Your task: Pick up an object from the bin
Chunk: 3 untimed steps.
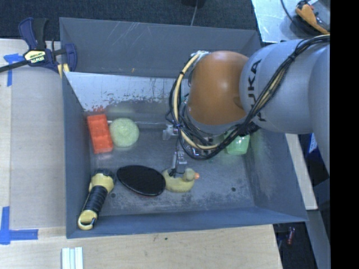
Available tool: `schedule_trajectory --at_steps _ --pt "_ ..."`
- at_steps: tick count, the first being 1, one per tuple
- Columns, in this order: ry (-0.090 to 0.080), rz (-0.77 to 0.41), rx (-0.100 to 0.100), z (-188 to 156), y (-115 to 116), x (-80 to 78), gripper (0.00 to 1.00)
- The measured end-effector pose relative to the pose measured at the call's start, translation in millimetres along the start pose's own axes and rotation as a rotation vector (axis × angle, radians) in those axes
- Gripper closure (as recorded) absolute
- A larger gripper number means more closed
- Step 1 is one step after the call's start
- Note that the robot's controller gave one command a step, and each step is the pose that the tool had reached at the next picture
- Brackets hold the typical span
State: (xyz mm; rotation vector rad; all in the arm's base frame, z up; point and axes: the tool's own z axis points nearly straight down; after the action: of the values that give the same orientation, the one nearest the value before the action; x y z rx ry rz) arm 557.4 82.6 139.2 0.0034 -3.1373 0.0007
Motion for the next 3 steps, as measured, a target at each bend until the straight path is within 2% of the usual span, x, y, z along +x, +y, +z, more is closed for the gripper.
schedule_trajectory --at_steps 1,2,3 --pt "-0.007 0.003 -0.001 -3.7 -0.1 -2.0 0.00" --pt "-0.007 0.044 -0.002 69.1 75.5 38.8 0.00" --pt "-0.020 0.130 0.002 6.2 88.0 39.2 0.00"
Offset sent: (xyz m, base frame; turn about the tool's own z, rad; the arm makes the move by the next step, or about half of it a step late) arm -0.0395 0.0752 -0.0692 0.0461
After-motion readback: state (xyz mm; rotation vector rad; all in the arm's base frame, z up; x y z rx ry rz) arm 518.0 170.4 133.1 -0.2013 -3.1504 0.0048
